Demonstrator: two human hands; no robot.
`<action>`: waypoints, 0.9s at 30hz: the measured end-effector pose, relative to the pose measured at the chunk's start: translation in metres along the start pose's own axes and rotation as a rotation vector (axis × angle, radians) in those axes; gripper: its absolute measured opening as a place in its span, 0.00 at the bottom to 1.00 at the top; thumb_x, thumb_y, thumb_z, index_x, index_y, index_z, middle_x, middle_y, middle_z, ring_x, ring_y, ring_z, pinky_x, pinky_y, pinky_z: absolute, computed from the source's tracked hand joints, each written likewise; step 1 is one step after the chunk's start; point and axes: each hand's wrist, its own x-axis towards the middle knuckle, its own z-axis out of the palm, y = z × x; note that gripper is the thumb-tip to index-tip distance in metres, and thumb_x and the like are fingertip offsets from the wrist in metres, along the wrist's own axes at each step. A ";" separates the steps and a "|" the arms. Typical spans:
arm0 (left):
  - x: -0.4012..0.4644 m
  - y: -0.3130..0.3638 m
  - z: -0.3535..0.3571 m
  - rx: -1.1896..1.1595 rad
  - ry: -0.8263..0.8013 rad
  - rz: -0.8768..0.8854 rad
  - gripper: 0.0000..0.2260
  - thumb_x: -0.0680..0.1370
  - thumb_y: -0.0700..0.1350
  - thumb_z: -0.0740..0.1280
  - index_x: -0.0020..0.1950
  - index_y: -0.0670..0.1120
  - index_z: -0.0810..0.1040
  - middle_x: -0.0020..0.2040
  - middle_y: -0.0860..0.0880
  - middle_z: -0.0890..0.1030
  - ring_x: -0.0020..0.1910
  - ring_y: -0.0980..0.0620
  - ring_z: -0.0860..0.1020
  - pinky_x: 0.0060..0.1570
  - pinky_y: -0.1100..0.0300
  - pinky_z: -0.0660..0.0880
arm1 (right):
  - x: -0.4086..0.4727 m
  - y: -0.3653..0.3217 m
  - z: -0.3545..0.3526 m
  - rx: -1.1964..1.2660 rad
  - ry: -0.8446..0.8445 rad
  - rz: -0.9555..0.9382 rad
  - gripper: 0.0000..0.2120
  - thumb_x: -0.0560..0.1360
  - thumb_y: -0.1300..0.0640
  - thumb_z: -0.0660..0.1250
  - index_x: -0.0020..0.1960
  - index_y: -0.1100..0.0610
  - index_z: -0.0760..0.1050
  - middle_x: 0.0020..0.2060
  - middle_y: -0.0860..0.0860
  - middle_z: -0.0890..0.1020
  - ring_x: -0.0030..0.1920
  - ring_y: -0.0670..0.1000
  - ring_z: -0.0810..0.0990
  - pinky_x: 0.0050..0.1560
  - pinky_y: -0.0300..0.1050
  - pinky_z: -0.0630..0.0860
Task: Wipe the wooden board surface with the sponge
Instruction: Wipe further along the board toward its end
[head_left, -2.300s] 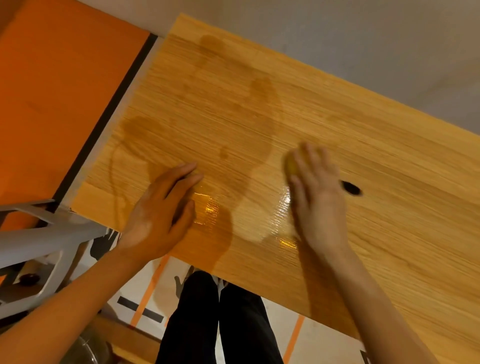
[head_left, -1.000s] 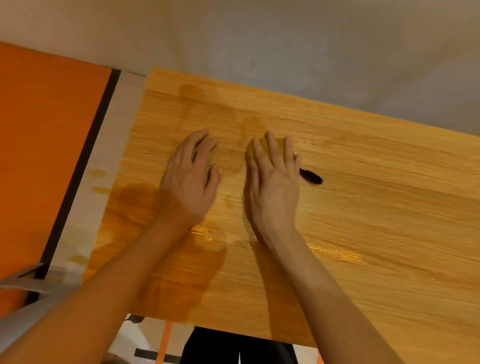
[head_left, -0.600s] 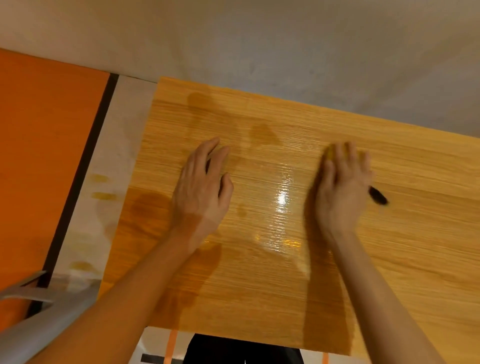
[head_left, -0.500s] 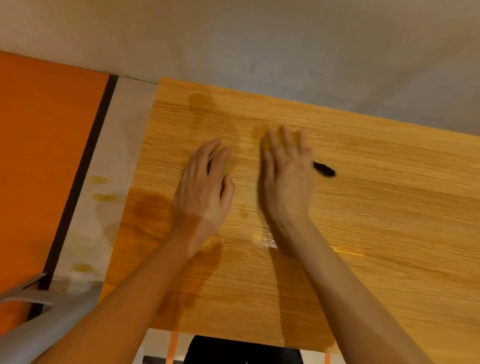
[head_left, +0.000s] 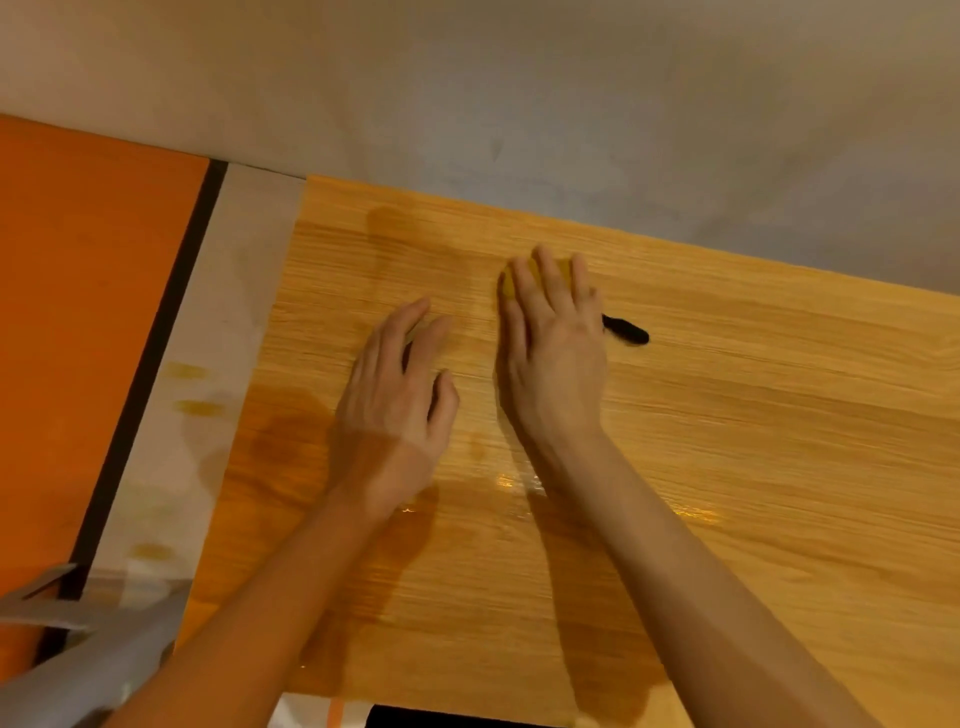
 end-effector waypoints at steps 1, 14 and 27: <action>0.000 0.000 0.000 -0.005 0.004 0.004 0.20 0.82 0.45 0.60 0.74 0.45 0.70 0.76 0.45 0.68 0.75 0.45 0.67 0.72 0.46 0.69 | 0.002 -0.002 0.000 -0.013 -0.056 -0.101 0.20 0.84 0.52 0.52 0.75 0.52 0.64 0.76 0.49 0.62 0.79 0.54 0.52 0.79 0.52 0.47; 0.037 0.007 -0.001 -0.005 0.038 -0.066 0.22 0.82 0.45 0.60 0.77 0.43 0.68 0.79 0.42 0.65 0.79 0.43 0.62 0.77 0.39 0.61 | 0.030 0.044 -0.024 0.042 -0.007 0.055 0.20 0.84 0.53 0.52 0.75 0.52 0.63 0.77 0.50 0.59 0.79 0.55 0.49 0.78 0.57 0.47; 0.073 -0.007 0.007 0.073 0.023 -0.086 0.25 0.82 0.50 0.56 0.80 0.47 0.64 0.81 0.47 0.61 0.81 0.47 0.58 0.80 0.45 0.54 | 0.011 0.114 -0.066 0.049 0.038 0.281 0.22 0.83 0.54 0.53 0.77 0.53 0.60 0.78 0.48 0.55 0.79 0.54 0.46 0.78 0.60 0.44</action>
